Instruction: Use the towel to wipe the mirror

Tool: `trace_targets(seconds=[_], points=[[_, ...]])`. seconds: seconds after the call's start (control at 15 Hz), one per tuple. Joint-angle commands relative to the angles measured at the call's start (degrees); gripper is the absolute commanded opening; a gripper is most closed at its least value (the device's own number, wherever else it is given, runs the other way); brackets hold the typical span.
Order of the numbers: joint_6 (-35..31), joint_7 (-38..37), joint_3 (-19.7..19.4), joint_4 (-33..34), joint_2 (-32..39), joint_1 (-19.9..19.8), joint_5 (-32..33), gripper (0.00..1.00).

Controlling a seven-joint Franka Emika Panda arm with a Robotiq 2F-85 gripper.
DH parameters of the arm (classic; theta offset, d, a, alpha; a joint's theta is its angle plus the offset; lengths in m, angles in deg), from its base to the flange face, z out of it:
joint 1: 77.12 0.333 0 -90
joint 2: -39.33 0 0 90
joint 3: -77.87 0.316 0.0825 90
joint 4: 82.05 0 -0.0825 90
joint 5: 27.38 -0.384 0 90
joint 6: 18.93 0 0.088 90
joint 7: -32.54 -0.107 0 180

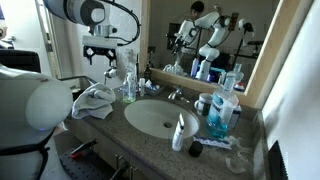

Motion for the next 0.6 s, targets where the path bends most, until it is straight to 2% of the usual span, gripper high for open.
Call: trace_targets(seconds=[0.0,0.53], points=[[3.2,-1.3,-1.9,1.8,-5.4,-1.0,0.0,1.00],[3.0,-1.5,-3.9,2.7,-8.9,-1.5,0.6,1.00]])
